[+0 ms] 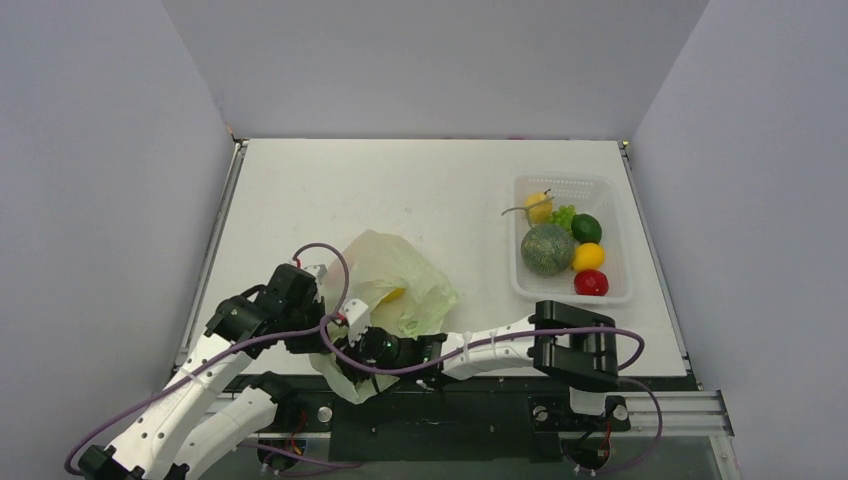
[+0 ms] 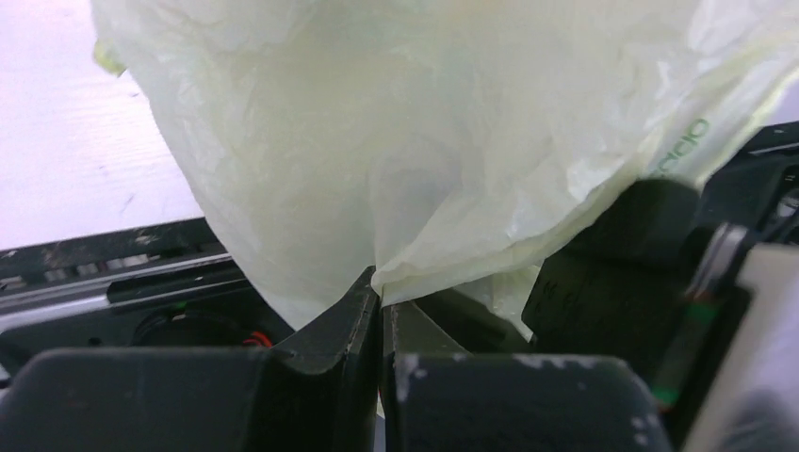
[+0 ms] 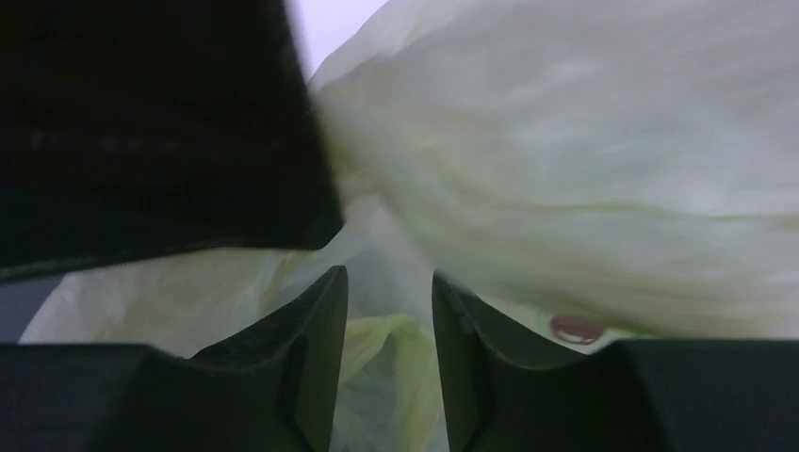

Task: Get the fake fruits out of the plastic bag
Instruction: Adjust the plastic bag at the center of the board, then take out the fake fruit from the plastic bag.

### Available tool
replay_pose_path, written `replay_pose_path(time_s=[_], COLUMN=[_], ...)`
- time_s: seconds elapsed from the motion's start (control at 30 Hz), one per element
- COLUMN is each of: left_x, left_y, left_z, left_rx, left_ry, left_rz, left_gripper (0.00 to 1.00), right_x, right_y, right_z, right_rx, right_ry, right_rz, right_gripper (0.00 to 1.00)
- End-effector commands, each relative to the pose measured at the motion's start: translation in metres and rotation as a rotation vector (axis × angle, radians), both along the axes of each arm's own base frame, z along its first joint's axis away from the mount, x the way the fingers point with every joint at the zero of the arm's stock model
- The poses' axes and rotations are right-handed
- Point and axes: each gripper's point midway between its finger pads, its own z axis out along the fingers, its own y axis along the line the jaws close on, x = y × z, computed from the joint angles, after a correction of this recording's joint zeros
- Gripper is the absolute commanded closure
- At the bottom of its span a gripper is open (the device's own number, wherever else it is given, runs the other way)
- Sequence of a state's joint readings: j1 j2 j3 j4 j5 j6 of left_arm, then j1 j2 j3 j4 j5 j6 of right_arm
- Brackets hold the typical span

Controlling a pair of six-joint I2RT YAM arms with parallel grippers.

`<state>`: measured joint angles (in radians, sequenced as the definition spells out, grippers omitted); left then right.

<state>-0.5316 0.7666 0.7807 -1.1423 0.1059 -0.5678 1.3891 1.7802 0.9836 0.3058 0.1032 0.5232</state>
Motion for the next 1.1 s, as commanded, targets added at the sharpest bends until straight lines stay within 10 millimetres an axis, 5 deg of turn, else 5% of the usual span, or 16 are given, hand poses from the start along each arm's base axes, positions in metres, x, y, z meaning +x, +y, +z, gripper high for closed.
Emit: replay_pose_path(time_s=[0.0,0.27,0.37,0.67,1.07], left_x=[-0.009,-0.002,-0.001,-0.002,-0.002], left_y=[0.018,0.012,0.011,0.008,0.006], left_z=[-0.003,-0.003,-0.002,-0.001,0.002], left_rx=[0.091,0.035,0.033,0.009,-0.014], left_ry=[0.027,-0.038,-0.044,-0.06,-0.079], left_rz=[0.053,0.088,0.084,0.059,0.049], left_gripper=[1.0,1.0,1.0,1.0,1.0], right_x=[-0.009,0.048,0.058,0.073,0.086], right_y=[0.022,-0.019,-0.021,-0.007,0.004], right_z=[0.02,0.026,0.028,0.028,0.009], right_rx=[0.028,0.031,0.059,0.071,-0.017], right_ry=[-0.065,-0.097,-0.082,-0.081,-0.191], right_rz=[0.021,-0.159,-0.178,-0.208,-0.266], right_gripper=[0.62,0.41,0.21,0.09,0.08])
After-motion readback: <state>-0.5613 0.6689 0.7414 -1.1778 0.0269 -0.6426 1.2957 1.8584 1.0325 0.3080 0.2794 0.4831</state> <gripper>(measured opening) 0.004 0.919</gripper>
